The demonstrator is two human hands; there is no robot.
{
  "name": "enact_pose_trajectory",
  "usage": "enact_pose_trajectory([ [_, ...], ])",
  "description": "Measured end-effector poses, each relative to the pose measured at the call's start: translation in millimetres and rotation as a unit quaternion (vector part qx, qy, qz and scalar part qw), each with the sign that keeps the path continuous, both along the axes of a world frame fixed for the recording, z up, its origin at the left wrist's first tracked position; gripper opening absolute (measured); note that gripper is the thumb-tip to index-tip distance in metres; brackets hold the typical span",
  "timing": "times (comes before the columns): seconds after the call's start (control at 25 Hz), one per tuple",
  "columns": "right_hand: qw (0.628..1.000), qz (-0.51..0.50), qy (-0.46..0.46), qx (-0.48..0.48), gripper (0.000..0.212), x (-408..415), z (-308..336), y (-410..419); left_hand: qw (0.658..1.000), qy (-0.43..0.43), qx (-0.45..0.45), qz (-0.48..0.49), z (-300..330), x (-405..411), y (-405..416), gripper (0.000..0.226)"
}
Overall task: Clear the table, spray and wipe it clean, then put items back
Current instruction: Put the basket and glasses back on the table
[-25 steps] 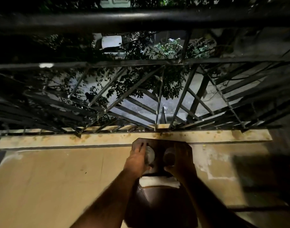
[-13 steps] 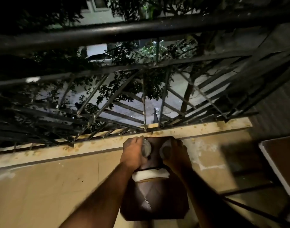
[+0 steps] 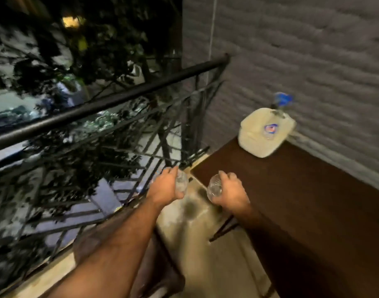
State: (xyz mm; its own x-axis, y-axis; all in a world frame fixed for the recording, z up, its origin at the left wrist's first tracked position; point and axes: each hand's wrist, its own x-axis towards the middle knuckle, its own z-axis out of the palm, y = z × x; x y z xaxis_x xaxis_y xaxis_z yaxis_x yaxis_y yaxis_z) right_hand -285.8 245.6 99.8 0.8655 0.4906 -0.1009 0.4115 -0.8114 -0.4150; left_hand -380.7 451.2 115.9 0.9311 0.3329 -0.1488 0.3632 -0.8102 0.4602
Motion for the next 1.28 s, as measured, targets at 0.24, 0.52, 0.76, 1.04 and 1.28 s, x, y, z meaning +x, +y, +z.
enact_pose_trajectory([
  [0.24, 0.991, -0.136, -0.009, 0.007, 0.092, 68, 40, -193, 0.993, 0.012, -0.011, -0.115, 31, 121, -176, 0.098],
  [0.52, 0.958, -0.285, 0.022, 0.003, 0.095, 109, 31, -349, 0.974, 0.029, -0.024, -0.226, 28, 216, -331, 0.095],
  [0.76, 0.923, -0.380, 0.056, 0.028, 0.091, 158, 3, -411, 0.954, 0.072, -0.012, -0.289, -2, 314, -405, 0.097],
  [1.04, 0.883, -0.458, 0.073, 0.075, 0.078, 236, -45, -449, 0.940, 0.095, 0.012, -0.326, -45, 430, -469, 0.097],
  [1.28, 0.881, -0.465, 0.073, 0.052, 0.082, 304, -67, -480, 0.952, 0.071, -0.002, -0.298, -74, 494, -506, 0.104],
])
